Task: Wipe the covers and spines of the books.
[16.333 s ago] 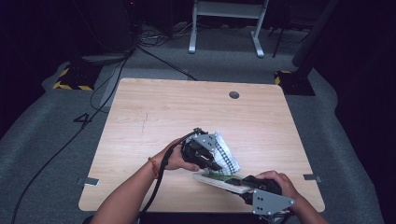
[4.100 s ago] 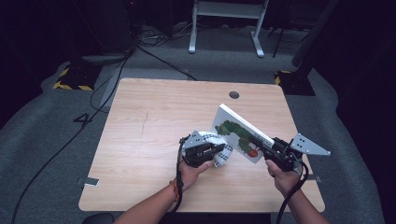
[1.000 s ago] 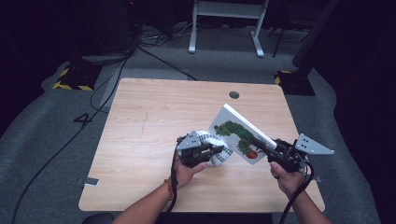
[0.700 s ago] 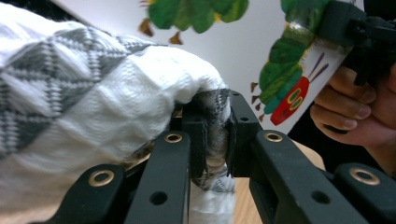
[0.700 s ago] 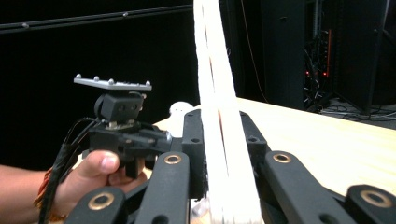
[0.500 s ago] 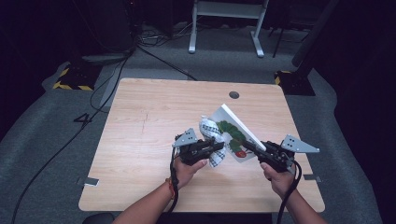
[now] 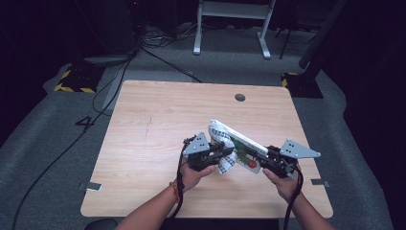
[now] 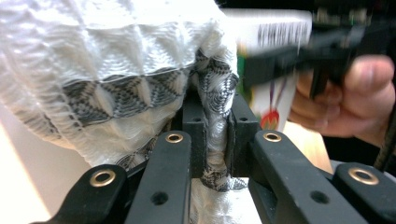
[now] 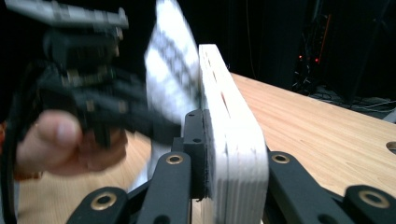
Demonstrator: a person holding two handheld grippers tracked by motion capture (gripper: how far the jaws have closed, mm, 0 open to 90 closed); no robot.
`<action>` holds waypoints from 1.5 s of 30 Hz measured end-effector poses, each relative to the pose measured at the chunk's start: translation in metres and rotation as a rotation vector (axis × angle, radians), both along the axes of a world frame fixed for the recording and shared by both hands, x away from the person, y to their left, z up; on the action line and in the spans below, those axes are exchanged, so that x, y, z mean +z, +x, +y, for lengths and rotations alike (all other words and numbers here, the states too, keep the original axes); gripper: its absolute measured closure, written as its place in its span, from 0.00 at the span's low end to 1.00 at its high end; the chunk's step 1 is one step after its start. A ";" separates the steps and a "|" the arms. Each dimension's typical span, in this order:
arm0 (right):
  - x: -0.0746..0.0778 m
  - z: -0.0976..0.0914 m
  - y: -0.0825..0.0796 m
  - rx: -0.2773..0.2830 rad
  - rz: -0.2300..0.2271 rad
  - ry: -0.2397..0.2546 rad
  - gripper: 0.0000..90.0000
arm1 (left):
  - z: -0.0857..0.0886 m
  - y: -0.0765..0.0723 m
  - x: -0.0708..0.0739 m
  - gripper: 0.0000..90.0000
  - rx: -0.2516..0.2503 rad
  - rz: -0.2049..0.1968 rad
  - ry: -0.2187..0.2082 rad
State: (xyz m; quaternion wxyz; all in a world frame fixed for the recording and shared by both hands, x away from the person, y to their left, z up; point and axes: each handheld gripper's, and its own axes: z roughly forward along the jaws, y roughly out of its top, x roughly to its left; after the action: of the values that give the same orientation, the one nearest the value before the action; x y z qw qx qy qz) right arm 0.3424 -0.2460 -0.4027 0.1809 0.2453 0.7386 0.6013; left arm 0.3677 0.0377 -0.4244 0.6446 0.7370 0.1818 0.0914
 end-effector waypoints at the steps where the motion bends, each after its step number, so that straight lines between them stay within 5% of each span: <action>1: 0.000 0.002 -0.001 0.000 -0.006 -0.016 0.87 | 0.001 0.000 0.004 0.91 0.001 -0.009 0.002; 6: 0.001 0.007 -0.001 0.008 -0.018 -0.067 0.87 | 0.001 -0.004 0.016 0.91 0.006 -0.057 0.051; 13: 0.008 0.011 0.000 0.027 -0.046 -0.184 0.87 | 0.006 -0.003 0.016 0.90 -0.009 -0.031 0.083; 16: 0.011 0.015 0.003 0.050 -0.037 -0.281 0.87 | 0.013 -0.002 0.018 0.90 -0.025 -0.010 0.054; 19: 0.012 0.018 0.003 0.055 -0.035 -0.315 0.88 | 0.015 -0.003 0.021 0.90 -0.027 -0.005 0.040; 29: 0.017 0.031 0.005 0.084 -0.037 -0.358 0.88 | -0.001 -0.008 0.052 0.90 -0.090 -0.015 0.024; 33: 0.018 0.034 0.007 0.088 -0.041 -0.367 0.87 | -0.011 -0.006 0.056 0.90 -0.073 -0.009 0.080; 38: 0.015 0.036 0.005 0.094 -0.054 -0.426 0.87 | -0.008 0.006 0.051 0.91 -0.050 0.076 0.146; 45: 0.019 0.036 0.005 0.107 -0.069 -0.433 0.87 | 0.016 0.021 0.039 0.90 0.004 0.127 0.184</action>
State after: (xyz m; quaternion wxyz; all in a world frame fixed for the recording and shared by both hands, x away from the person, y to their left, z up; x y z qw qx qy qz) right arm 0.3471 -0.2105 -0.3841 0.2223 0.1404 0.8559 0.4454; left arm 0.3890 0.0534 -0.3856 0.5613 0.7969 0.2146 0.0622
